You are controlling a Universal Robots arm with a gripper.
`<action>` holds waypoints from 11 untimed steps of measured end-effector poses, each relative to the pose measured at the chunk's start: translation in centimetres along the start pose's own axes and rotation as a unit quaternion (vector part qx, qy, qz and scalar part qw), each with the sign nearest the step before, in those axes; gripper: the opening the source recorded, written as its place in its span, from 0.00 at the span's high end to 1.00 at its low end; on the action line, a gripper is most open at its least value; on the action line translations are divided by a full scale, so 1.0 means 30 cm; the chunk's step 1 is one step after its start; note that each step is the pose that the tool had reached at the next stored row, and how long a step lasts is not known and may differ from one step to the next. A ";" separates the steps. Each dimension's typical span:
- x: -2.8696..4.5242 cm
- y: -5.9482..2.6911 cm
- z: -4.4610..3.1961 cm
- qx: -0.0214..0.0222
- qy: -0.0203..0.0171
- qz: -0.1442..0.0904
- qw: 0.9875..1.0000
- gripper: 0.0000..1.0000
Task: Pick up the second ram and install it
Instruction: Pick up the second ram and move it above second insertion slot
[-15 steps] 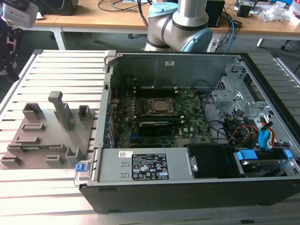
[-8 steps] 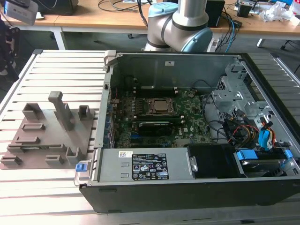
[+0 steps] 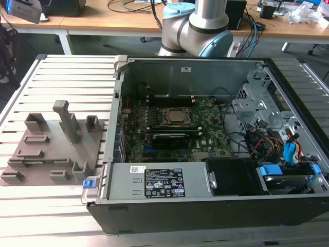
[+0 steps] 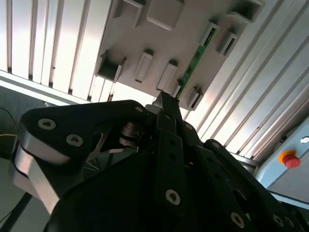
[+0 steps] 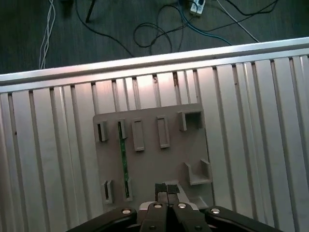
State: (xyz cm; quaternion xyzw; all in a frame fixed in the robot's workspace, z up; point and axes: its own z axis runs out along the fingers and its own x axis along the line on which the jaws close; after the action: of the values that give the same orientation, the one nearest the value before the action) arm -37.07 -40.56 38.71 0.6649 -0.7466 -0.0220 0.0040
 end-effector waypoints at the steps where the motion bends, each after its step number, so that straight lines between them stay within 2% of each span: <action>1: 0.000 0.000 0.000 0.000 0.000 -0.004 1.000 0.89; 7: 0.000 0.000 0.000 -0.001 0.002 -0.044 0.999 0.89; 11: 0.000 0.000 0.000 -0.002 0.003 -0.082 0.997 0.89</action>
State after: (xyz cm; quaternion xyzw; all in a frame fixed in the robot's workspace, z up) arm -37.07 -40.56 38.71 0.7238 -0.6896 -0.0214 0.0060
